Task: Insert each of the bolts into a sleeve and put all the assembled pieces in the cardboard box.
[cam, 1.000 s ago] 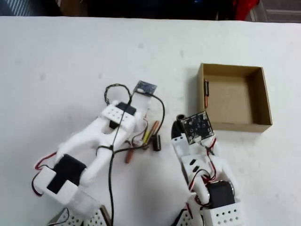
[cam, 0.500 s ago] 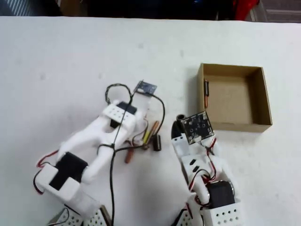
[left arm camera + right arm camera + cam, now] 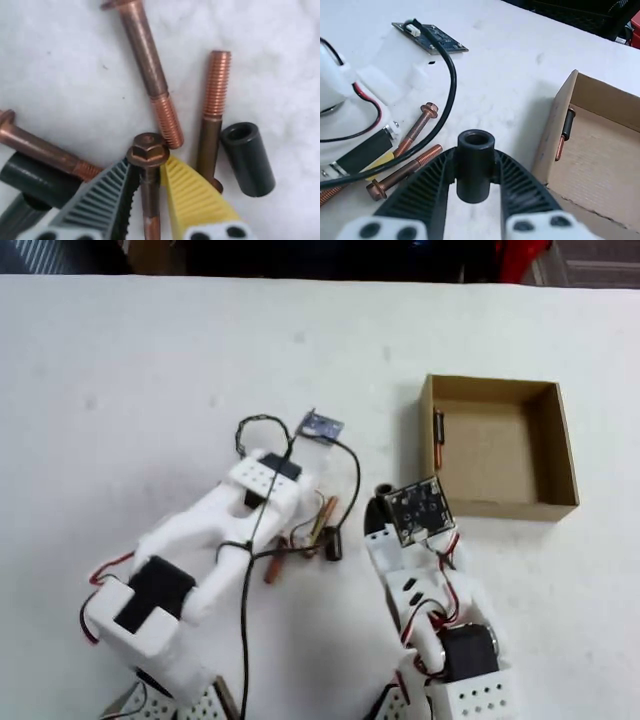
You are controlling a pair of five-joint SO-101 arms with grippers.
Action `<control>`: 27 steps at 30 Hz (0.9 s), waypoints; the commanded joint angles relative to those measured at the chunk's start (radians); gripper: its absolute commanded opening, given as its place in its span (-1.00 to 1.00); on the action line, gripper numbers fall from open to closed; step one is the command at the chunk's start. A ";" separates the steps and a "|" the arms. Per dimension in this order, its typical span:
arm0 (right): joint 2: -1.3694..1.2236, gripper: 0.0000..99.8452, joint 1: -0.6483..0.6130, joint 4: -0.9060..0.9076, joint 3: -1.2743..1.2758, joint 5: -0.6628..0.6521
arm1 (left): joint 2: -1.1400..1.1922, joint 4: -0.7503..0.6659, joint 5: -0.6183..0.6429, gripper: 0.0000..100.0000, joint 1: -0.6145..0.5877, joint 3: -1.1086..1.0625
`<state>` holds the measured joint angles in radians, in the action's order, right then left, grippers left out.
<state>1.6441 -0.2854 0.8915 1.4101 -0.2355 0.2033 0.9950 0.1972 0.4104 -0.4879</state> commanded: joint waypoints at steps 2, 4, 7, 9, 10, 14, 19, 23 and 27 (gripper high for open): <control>0.015 -0.97 0.005 -0.001 -0.009 -0.011 | -0.004 0.000 0.006 -0.96 -0.004 0.026; 0.015 -0.97 0.004 -0.002 -0.002 -0.011 | -0.035 0.052 0.000 -0.96 -0.001 0.031; 0.015 -0.97 -0.012 -0.021 0.012 -0.009 | -0.124 0.184 0.000 -0.96 0.010 0.063; 0.015 -0.97 -0.050 -0.028 0.028 -0.009 | -0.199 0.287 0.000 -0.96 0.010 0.094; 0.015 -0.97 -0.074 -0.036 0.038 -0.009 | -0.236 0.333 0.003 -0.96 0.010 0.106; 0.015 -0.97 -0.099 -0.071 0.068 -0.009 | -0.383 0.451 0.002 -0.96 0.002 0.118; 0.015 -0.97 -0.105 -0.076 0.071 -0.017 | -0.549 0.520 -0.002 -0.96 -0.016 0.123; 0.015 -0.97 -0.105 -0.076 0.068 -0.018 | -0.694 0.529 -0.003 -0.96 -0.016 0.112; 0.015 -0.97 -0.105 -0.076 0.068 -0.018 | -0.829 0.534 -0.077 -0.96 -0.016 0.069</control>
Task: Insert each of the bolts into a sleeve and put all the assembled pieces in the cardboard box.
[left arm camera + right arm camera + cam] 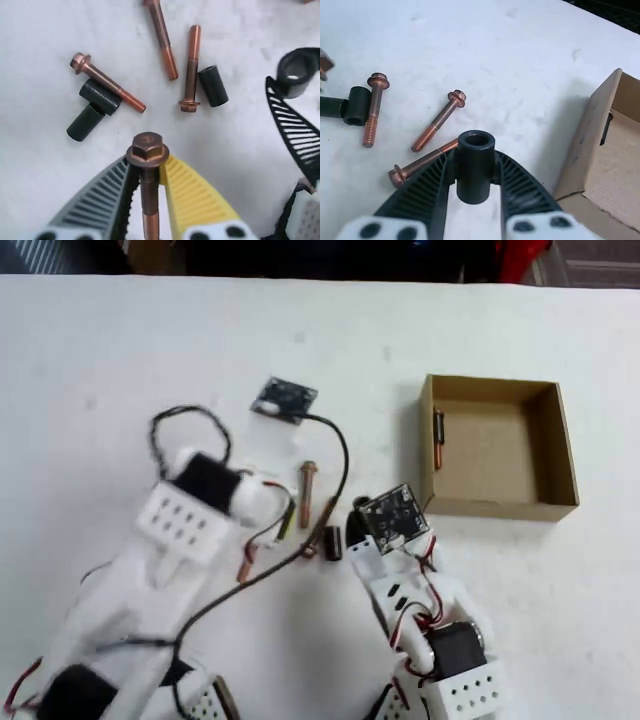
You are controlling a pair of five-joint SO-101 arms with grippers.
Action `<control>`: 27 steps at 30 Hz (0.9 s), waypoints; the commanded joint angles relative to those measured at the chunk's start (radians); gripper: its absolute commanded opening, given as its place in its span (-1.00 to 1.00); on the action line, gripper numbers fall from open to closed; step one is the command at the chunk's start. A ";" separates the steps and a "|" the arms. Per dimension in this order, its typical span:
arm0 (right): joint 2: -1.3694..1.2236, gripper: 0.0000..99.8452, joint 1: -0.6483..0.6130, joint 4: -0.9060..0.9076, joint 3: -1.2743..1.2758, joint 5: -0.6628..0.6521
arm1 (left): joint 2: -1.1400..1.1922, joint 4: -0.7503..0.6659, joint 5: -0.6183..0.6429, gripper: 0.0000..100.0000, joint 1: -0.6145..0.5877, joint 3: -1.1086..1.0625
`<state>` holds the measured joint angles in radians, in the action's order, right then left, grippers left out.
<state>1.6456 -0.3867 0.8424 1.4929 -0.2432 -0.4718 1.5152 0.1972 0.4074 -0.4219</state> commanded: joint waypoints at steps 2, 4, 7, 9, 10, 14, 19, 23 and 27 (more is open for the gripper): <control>0.013 -0.97 -0.004 -0.025 -0.012 -0.011 | -0.214 0.014 -0.107 -0.96 -0.025 -0.035; 0.013 -0.97 -0.012 -0.024 -0.011 -0.011 | -0.263 0.009 -0.109 -0.96 -0.065 -0.063; 0.013 -0.97 -0.073 -0.022 0.008 -0.012 | -0.325 0.012 -0.115 -0.96 -0.142 -0.100; 0.013 -0.97 -0.147 -0.027 0.018 -0.011 | -0.361 0.009 -0.115 -0.96 -0.185 -0.109; 0.013 -0.97 -0.191 -0.027 0.021 -0.011 | -0.381 0.008 -0.115 -0.96 -0.202 -0.110; 0.013 -0.97 -0.306 -0.097 0.029 -0.005 | -0.476 0.008 -0.112 -0.96 -0.225 -0.115; 0.013 -0.97 -0.311 -0.289 0.107 0.017 | -0.619 -0.032 -0.109 -0.96 -0.225 -0.120; 0.013 -0.97 -0.312 -0.407 0.167 0.127 | -0.696 -0.115 -0.107 -0.96 -0.225 -0.189; 0.013 -0.97 -0.311 -0.456 0.176 0.130 | -0.733 -0.206 -0.106 -0.96 -0.225 -0.269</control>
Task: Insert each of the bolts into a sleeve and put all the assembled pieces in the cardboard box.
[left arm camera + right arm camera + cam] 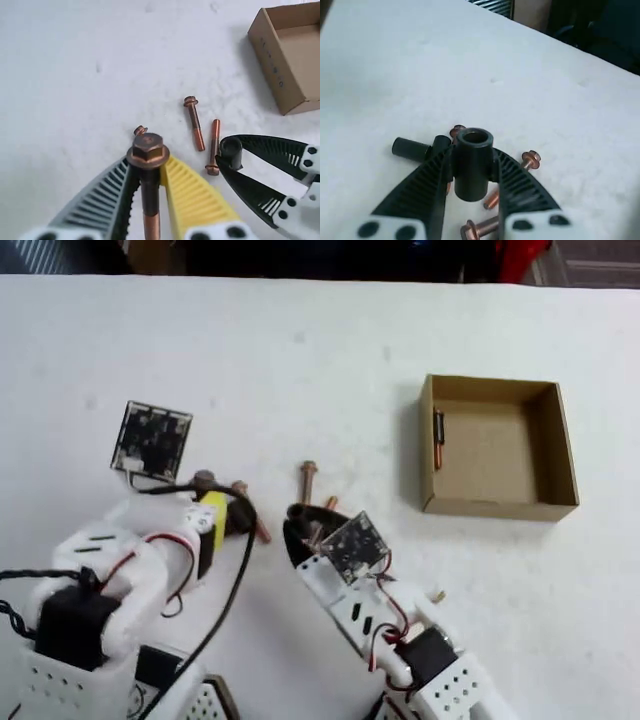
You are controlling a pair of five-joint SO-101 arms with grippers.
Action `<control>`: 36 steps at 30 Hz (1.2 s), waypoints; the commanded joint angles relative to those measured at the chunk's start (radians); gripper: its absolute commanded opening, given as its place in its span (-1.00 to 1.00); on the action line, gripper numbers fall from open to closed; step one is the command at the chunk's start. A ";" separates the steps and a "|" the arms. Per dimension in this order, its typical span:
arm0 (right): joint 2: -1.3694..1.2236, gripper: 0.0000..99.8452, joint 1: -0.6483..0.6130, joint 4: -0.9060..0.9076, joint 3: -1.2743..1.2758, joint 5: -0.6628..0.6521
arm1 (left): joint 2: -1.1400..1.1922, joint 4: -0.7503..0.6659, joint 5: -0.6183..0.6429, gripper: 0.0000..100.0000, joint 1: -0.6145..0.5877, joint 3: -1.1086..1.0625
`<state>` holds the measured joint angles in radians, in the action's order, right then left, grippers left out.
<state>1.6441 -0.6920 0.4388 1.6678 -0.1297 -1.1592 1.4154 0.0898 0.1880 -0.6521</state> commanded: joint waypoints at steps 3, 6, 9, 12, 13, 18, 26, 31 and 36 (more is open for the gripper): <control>0.015 -0.97 -0.010 -0.122 0.018 0.018 | -0.064 -0.186 0.002 -0.96 0.002 -0.061; 0.015 -0.97 -0.010 -0.183 0.029 0.018 | -0.068 -0.252 0.021 -0.96 0.002 -0.061; 0.015 -0.97 -0.013 -0.231 0.029 0.051 | -0.065 -0.307 0.031 -0.96 0.027 -0.061; 0.015 -0.97 -0.012 -0.246 0.029 0.117 | -0.068 -0.385 0.029 -0.96 0.084 -0.061; 0.015 -0.97 -0.012 -0.245 0.029 0.123 | -0.068 -0.419 0.029 -0.96 0.101 -0.060; 0.015 -0.97 -0.007 -0.240 0.029 0.132 | -0.065 -0.555 0.029 -0.96 0.171 -0.061; 0.015 -0.97 -0.007 -0.217 0.029 0.132 | -0.070 -0.790 0.021 -0.95 0.312 -0.227; 0.015 -0.97 -0.004 -0.211 0.029 0.132 | -0.070 -0.916 0.021 -0.95 0.325 -0.324; 0.015 -0.97 -0.004 -0.211 0.029 0.132 | -0.070 -0.914 0.021 -0.95 0.321 -0.325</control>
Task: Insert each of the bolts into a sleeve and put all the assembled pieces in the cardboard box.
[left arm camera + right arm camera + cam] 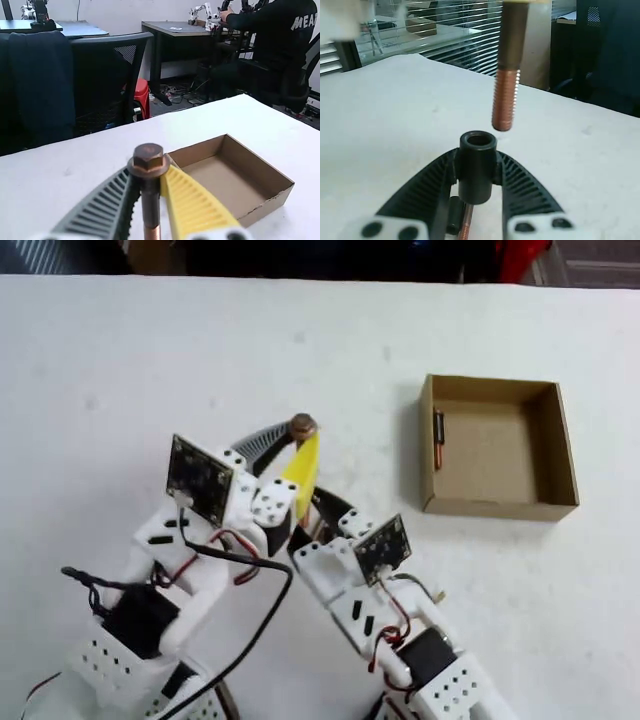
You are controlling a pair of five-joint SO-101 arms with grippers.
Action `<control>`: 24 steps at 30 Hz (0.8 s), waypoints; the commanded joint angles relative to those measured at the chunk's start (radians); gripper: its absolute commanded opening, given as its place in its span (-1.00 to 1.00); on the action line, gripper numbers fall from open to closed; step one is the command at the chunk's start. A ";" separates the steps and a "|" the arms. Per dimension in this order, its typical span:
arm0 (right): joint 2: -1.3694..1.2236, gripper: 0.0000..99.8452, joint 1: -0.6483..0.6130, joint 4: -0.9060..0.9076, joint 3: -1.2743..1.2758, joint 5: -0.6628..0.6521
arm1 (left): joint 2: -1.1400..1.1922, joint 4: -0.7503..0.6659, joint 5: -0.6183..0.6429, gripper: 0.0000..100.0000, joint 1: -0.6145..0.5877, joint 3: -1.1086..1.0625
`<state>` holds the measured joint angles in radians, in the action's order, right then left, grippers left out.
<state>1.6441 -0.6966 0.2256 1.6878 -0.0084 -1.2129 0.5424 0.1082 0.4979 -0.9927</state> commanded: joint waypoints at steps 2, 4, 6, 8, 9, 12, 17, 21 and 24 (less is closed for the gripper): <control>0.015 -0.97 0.001 0.002 0.009 0.011 | -0.016 -0.041 0.003 -0.95 0.010 0.015; 0.015 -0.97 0.001 0.002 0.009 0.011 | -0.018 -0.035 0.003 -0.95 0.007 0.011; 0.015 -0.97 0.001 0.002 0.009 0.011 | -0.035 0.006 0.003 -0.95 0.007 0.015; 0.015 -0.97 0.001 0.002 0.009 0.011 | -0.082 0.046 0.003 -0.95 0.010 0.014; 0.015 -0.97 0.001 0.001 0.009 0.011 | -0.110 0.055 0.003 -0.95 0.007 0.008; 0.015 -0.97 0.001 -0.002 0.009 0.011 | -0.171 0.066 0.002 -0.95 0.007 -0.021; 0.015 -0.97 0.001 0.001 0.009 0.011 | -0.189 0.060 0.002 -0.95 0.007 -0.072; 0.015 -0.97 0.001 0.001 0.009 0.011 | -0.191 0.060 0.002 -0.95 0.007 -0.072; 0.015 -0.97 0.001 0.001 0.009 0.011 | -0.191 0.058 0.002 -0.95 0.005 -0.072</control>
<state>1.6441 -0.6966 0.2256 1.6893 -0.0084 -1.3771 0.6130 0.1082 0.4979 -1.0771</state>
